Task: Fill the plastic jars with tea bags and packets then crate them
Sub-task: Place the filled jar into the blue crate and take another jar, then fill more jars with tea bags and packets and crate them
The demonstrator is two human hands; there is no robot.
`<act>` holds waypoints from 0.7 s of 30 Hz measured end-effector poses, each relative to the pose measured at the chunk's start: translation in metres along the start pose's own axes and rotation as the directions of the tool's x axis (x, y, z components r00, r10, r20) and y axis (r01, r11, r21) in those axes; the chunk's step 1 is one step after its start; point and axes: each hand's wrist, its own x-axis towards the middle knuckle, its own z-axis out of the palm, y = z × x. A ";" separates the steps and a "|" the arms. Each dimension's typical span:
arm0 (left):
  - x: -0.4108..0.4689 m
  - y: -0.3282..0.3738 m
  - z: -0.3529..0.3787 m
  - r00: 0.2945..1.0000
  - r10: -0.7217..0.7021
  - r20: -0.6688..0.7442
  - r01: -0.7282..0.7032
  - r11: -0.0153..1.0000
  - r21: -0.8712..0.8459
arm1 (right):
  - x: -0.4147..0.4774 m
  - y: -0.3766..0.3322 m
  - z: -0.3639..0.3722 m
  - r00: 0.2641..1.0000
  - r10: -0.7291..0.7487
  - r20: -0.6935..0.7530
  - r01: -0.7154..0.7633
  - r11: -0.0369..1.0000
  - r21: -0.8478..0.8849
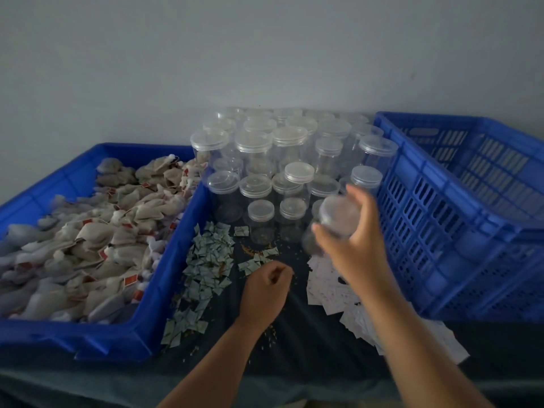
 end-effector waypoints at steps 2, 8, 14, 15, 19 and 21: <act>-0.003 0.001 -0.002 0.997 0.069 -0.028 -0.071 0.992 -0.108 | -0.043 0.014 0.023 0.994 0.095 0.055 -0.096 0.995 0.013; -0.015 0.003 -0.009 0.960 0.269 -0.082 -0.271 0.963 -0.010 | -0.102 0.039 0.069 0.993 0.117 0.024 -0.117 0.993 -0.007; -0.016 0.011 -0.008 0.964 0.247 0.101 -0.243 0.968 -0.057 | -0.091 0.059 0.073 0.987 0.072 0.142 -0.065 0.997 -0.049; -0.015 0.013 -0.010 0.956 0.271 0.112 -0.272 0.962 -0.009 | -0.091 0.059 0.074 0.989 0.042 0.141 -0.033 0.997 -0.063; -0.005 0.040 -0.030 0.828 0.521 0.206 -0.556 0.712 0.429 | -0.093 0.064 0.077 0.994 0.038 0.106 -0.040 0.999 0.012; -0.001 0.058 -0.037 0.741 0.574 0.348 -0.657 0.512 0.554 | -0.094 0.063 0.077 0.994 0.019 0.109 -0.016 1.000 -0.026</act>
